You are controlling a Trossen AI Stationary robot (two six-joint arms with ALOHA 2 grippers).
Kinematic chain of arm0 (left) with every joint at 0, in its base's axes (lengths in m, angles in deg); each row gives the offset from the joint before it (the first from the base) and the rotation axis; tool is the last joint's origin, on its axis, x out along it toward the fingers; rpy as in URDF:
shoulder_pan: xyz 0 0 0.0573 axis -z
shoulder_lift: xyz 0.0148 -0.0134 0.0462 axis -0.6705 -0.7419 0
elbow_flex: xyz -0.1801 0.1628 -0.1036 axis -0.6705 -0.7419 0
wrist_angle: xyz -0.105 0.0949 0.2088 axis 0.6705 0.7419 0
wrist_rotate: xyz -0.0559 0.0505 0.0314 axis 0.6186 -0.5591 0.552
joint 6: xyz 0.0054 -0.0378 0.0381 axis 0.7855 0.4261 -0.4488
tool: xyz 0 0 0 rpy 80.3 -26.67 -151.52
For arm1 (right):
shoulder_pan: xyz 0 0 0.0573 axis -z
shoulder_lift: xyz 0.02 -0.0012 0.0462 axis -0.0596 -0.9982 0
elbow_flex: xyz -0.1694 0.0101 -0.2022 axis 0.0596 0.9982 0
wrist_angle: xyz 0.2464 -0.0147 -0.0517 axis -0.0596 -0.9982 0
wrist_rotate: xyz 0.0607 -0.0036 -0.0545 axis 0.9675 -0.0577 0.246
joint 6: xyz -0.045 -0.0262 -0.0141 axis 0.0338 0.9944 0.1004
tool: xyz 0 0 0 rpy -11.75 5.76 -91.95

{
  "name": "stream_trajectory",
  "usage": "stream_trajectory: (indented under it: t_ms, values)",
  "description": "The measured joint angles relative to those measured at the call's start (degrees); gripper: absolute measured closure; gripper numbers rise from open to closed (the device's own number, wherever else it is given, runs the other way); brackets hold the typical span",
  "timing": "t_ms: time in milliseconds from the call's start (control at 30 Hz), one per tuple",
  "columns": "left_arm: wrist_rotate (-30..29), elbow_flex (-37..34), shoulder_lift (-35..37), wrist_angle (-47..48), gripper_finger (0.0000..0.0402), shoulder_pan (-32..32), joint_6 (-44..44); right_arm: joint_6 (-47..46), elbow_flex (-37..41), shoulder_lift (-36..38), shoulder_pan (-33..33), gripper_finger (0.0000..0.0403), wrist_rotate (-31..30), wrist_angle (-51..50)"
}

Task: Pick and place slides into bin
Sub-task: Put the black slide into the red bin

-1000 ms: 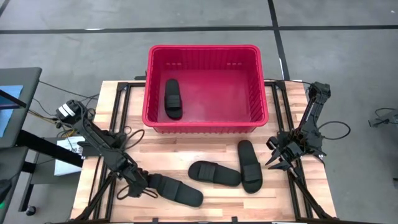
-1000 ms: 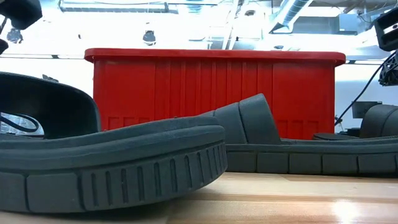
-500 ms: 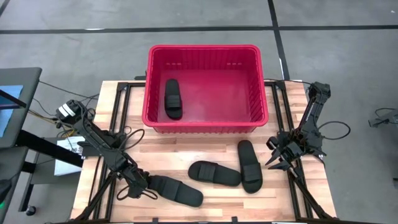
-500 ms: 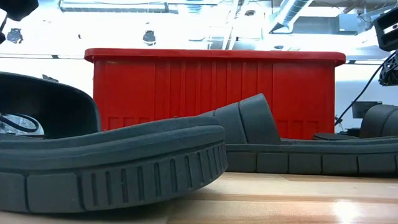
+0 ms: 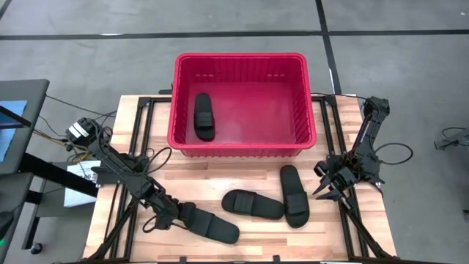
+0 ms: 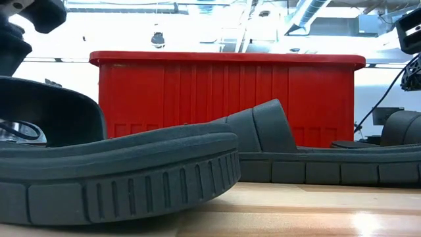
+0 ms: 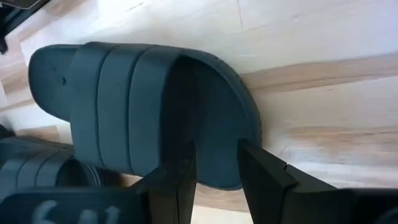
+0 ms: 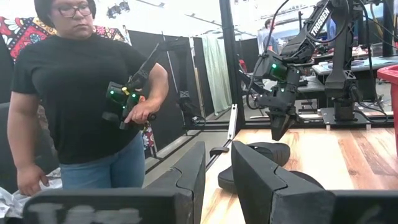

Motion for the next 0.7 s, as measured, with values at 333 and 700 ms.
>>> stream_trajectory:
  t_ms: [333, 700]
  values:
    - [1.25, 0.02, 0.00, 3.64, 0.0294, 0.13, 0.50, 0.00, 0.00, 0.01, 0.02, 0.0333, 0.01, -0.01]
    - [2.16, 0.05, -3.60, 1.06, 0.0294, -0.07, 0.27, 0.00, 0.00, 0.01, 0.05, 0.0333, 0.00, -0.01]
